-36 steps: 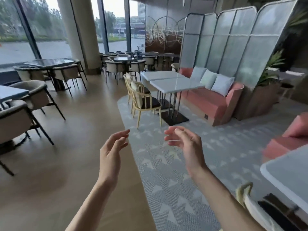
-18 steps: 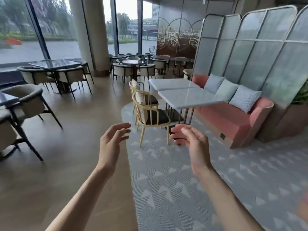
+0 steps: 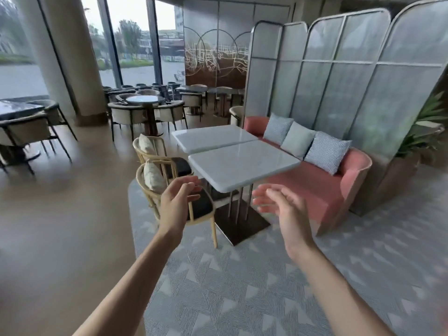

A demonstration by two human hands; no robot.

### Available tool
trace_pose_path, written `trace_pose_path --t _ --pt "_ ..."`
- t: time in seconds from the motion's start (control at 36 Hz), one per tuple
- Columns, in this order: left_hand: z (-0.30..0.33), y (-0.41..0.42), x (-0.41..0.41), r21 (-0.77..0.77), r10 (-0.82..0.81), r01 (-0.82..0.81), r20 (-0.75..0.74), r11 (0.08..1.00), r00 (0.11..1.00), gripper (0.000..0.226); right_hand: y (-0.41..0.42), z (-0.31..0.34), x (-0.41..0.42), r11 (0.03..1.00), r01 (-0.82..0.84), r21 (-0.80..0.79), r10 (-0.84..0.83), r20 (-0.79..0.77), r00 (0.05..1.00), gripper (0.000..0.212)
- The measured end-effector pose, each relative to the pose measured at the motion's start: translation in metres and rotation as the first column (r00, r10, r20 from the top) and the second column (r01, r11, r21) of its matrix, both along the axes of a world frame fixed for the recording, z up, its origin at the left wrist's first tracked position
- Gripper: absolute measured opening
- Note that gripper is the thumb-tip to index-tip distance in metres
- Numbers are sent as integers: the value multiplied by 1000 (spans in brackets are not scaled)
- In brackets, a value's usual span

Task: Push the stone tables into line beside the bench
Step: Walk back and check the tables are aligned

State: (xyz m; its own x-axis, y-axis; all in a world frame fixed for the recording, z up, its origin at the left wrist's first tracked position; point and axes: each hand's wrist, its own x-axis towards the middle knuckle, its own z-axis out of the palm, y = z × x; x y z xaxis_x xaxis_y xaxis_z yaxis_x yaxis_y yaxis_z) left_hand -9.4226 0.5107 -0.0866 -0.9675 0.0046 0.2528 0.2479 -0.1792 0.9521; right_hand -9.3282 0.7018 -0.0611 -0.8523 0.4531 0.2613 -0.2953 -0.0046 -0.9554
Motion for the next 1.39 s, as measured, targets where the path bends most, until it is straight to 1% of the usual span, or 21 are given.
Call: trace_pose_path --t 0.14,0.28,0.39,0.44,0.5,0.64,0.78,0.83,0.94,1.08,1.17,1.22,1.25,1.28,1.33,1.36,1.39 --pt "2 61 -94 -58 8 -9 -22 998 1000 26 62 7 -91 1000 1 -12 -1 -24 1000 20" --pt "-17 102 -185 -74 90 -93 -49 993 995 24 125 -7 -200 998 -64 -5 64 -4 998 19" --pt "-33 127 -249 -52 243 -242 21 969 970 26 163 -16 -283 990 -142 5 141 44 989 19" --pt "-39 141 -280 -71 304 -300 54 951 951 26 182 -18 -322 982 -184 34 181 73 981 19" --pt "-45 155 -306 -78 337 -333 63 940 939 26 200 -17 -362 974 -217 61 212 79 974 19" --pt "-61 182 -373 -126 382 -367 117 922 917 26 231 -30 -453 965 -260 42 254 117 960 17" --pt "-97 208 -464 -148 411 -389 166 909 896 28 254 -71 -544 957 -279 75 259 205 944 18" --pt "-122 223 -505 -169 396 -367 191 915 898 27 265 -94 -583 963 -259 79 233 240 942 14" --pt "-179 249 -582 -219 383 -332 268 918 884 26 275 -142 -654 968 -233 98 186 348 919 14" --pt "-249 275 -647 -272 402 -310 419 911 814 25 276 -202 -729 939 -290 186 165 499 851 13" --pt "-285 283 -672 -327 402 -268 466 906 789 24 278 -250 -763 910 -342 235 134 615 778 12" --pt "-311 287 -685 -376 409 -237 489 896 770 23 283 -290 -778 867 -416 274 122 692 711 10" --pt "-322 288 -690 -408 412 -216 492 887 767 24 286 -310 -782 812 -488 321 117 729 674 10" --pt "-333 290 -693 -443 410 -186 489 877 770 25 290 -330 -784 727 -576 374 105 768 631 13" --pt "-354 296 -696 -524 392 -121 445 843 805 26 302 -363 -784 533 -719 446 62 827 559 28" --pt "-364 298 -695 -569 379 -97 401 816 834 26 307 -375 -784 439 -762 476 33 839 543 34" --pt "-374 301 -694 -615 363 -72 363 785 858 28 313 -385 -784 351 -781 516 0 834 551 39"
